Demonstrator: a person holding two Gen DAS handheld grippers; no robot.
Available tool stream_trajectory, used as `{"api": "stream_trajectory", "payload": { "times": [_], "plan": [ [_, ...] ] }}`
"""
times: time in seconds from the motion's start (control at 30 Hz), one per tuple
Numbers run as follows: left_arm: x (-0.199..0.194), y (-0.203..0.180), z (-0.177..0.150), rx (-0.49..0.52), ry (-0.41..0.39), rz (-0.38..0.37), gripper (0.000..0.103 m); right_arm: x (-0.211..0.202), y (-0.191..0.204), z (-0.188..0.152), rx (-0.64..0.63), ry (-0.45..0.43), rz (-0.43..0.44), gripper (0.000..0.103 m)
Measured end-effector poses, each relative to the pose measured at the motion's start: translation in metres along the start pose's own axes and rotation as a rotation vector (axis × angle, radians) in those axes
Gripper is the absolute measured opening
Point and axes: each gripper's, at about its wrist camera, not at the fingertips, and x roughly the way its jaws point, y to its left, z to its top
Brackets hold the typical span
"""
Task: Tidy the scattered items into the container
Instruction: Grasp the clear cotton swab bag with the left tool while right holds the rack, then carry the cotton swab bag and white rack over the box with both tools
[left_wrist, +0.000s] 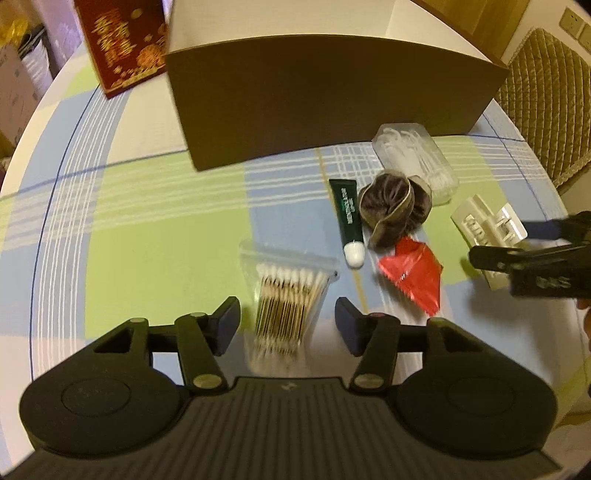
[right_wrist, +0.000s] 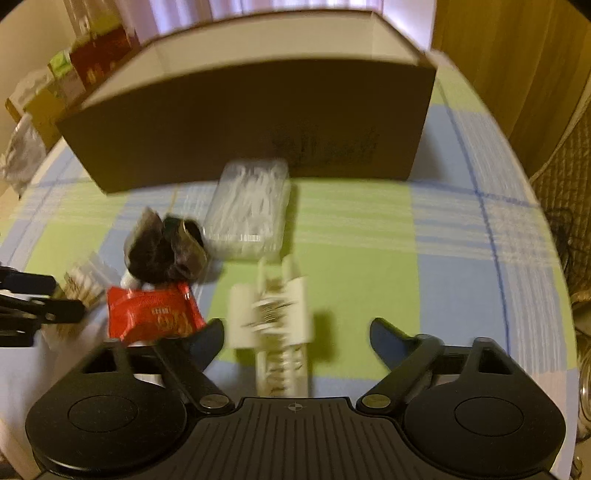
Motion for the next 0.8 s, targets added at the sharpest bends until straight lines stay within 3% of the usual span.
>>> {"api": "stream_trajectory", "payload": {
  "times": [0.1, 0.17, 0.33, 0.5, 0.63, 0.8],
  "plan": [
    [0.011, -0.005, 0.002, 0.035, 0.012, 0.024, 0.045, 0.000, -0.001, 0.001, 0.000, 0.005, -0.008, 0.091],
    [0.015, -0.006, -0.001, 0.048, 0.021, 0.033, 0.035, 0.000, -0.002, 0.000, 0.007, 0.009, -0.004, 0.091],
    [0.011, 0.004, -0.010, -0.014, 0.012, 0.031, 0.025, -0.001, -0.004, -0.002, 0.008, 0.016, -0.008, 0.091],
    [0.005, 0.011, -0.020, -0.089, 0.030, 0.026, 0.028, -0.001, -0.001, -0.001, -0.012, 0.015, -0.011, 0.091],
    [0.005, 0.007, -0.019, -0.101, 0.032, 0.029, 0.043, 0.001, 0.002, 0.001, -0.036, 0.012, -0.019, 0.091],
    [0.008, 0.000, -0.019, -0.064, 0.020, 0.053, 0.041, 0.004, 0.005, 0.005, -0.065, -0.003, -0.031, 0.090]
  ]
}}
